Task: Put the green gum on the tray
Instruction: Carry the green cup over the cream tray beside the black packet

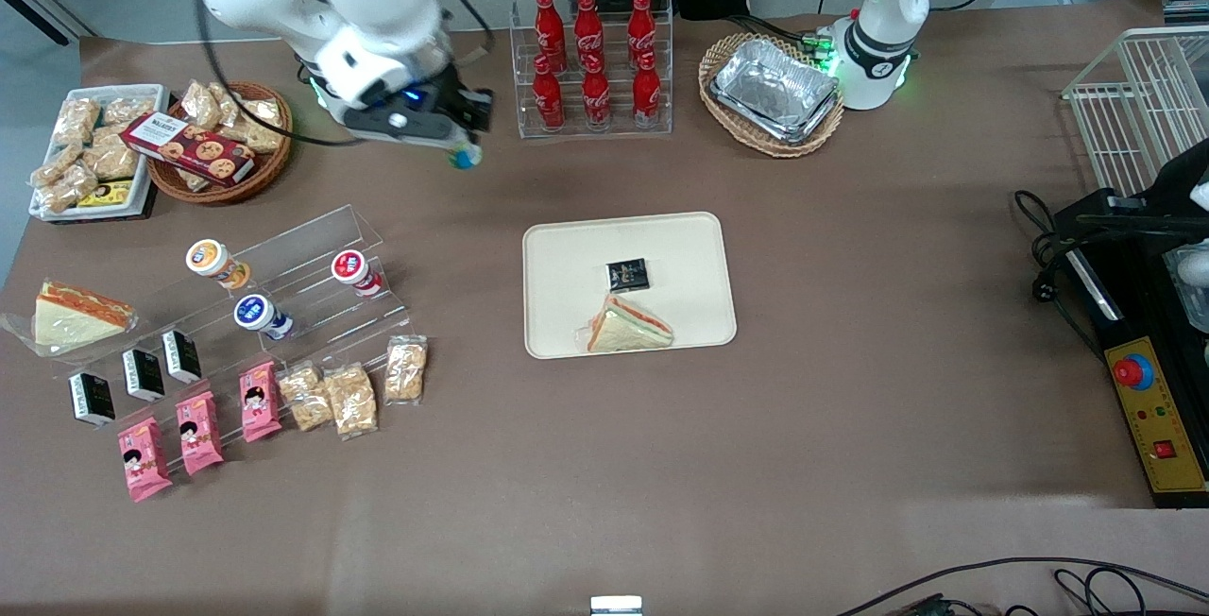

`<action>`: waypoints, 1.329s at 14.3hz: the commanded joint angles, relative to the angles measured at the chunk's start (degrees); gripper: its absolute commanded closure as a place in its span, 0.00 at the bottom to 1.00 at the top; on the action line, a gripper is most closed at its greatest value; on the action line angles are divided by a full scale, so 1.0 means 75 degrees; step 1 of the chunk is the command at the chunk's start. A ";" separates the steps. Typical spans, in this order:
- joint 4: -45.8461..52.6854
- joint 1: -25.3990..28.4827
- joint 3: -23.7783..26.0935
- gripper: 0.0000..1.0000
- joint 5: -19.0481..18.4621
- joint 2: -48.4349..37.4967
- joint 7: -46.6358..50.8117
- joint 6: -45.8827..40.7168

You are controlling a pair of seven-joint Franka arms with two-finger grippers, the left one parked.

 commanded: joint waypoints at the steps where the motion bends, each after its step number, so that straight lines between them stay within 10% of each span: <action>1: 0.0126 0.0332 -0.0111 0.93 0.0078 0.1047 0.0307 0.0940; 19: -0.1398 0.0648 -0.0087 0.93 0.0042 0.3768 0.0214 0.5197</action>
